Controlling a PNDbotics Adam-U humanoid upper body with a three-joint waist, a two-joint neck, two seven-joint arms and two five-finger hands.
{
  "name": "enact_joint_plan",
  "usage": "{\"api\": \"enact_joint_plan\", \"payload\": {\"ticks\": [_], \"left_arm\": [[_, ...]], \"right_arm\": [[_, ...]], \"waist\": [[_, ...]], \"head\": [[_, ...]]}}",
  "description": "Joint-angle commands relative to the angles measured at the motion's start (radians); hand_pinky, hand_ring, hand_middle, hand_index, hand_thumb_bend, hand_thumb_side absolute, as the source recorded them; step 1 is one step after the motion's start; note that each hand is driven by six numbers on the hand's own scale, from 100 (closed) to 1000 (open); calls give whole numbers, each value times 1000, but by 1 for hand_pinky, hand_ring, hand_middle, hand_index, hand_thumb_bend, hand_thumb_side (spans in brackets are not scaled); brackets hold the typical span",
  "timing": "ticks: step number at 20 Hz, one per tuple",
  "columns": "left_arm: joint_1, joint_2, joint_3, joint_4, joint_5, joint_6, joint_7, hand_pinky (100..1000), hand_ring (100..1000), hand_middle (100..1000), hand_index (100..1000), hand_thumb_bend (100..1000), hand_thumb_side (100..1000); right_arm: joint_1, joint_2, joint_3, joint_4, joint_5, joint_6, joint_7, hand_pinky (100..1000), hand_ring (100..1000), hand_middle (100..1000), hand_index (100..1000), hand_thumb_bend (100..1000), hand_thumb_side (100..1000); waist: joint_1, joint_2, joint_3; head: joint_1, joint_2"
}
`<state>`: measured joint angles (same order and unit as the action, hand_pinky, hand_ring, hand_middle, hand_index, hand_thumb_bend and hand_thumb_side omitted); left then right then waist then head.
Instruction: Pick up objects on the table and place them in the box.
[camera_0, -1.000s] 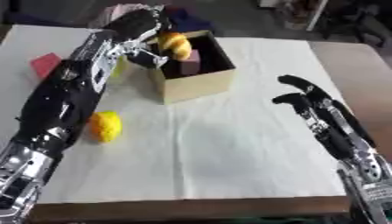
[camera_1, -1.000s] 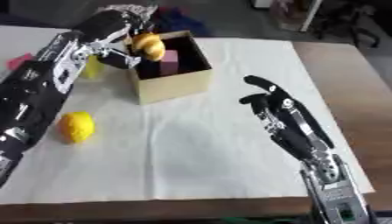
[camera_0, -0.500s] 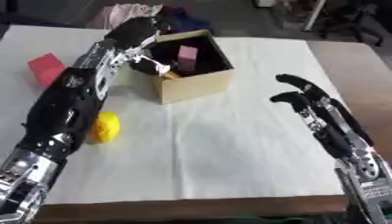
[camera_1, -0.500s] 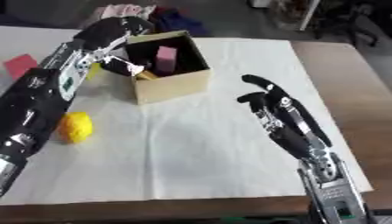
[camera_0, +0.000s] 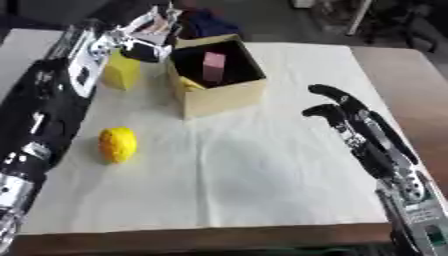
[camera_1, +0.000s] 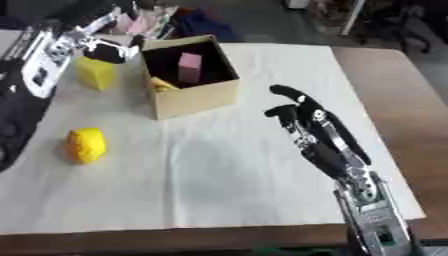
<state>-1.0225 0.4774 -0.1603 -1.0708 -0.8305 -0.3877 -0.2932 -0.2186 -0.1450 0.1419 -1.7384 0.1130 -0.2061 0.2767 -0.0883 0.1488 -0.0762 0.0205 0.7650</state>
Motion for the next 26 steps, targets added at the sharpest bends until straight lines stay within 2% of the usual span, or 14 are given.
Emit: {"api": "enact_joint_plan", "payload": {"ticks": [1,4,8,9,10,11,12,16,20,26], "left_arm": [[-15,104,16,-65,49,36,-65,793,716,811,922,186,180],[13,163,39,-47,33,77,-98,792,718,812,923,192,202],[40,204,61,43,-23,109,-140,788,721,815,922,238,252],[44,208,66,72,-41,110,-150,783,718,813,921,233,308],[47,212,71,101,-60,108,-161,783,721,815,921,248,327],[47,213,75,123,-77,104,-168,784,721,809,922,419,100],[49,215,80,149,-97,103,-176,785,723,821,923,274,393],[46,208,105,246,-186,106,-181,786,731,828,925,286,489],[39,200,118,305,-256,108,-164,788,737,833,929,324,513],[40,195,126,343,-304,106,-157,785,736,836,929,359,545]], "right_arm": [[-4,-20,-13,-7,2,-1,-6,871,744,904,924,100,793],[0,-24,-19,-5,4,0,-11,871,745,904,925,100,793],[3,-26,-21,-3,5,0,-13,871,745,904,925,100,796],[3,-27,-21,-2,6,1,-12,871,745,904,925,100,796],[4,-27,-22,-2,6,1,-12,871,745,904,925,100,796],[4,-27,-22,-1,6,0,-13,871,745,905,925,100,815],[4,-27,-22,-1,6,0,-13,871,745,904,925,100,795],[5,-27,-23,0,4,0,-13,871,745,904,926,100,798],[5,-26,-23,0,3,0,-12,872,745,905,926,100,799],[4,-24,-23,0,2,0,-11,872,745,905,926,100,800]], "waist": [[4,-8,2],[9,-10,8],[13,-13,15],[13,-14,17],[14,-14,17],[14,-15,18],[14,-15,18],[13,-16,18],[13,-15,17],[14,-13,16]], "head": [[-15,5],[-24,4],[-29,5],[-30,5],[-31,5],[-31,5],[-34,4],[-35,1],[-34,1],[-29,5]]}}
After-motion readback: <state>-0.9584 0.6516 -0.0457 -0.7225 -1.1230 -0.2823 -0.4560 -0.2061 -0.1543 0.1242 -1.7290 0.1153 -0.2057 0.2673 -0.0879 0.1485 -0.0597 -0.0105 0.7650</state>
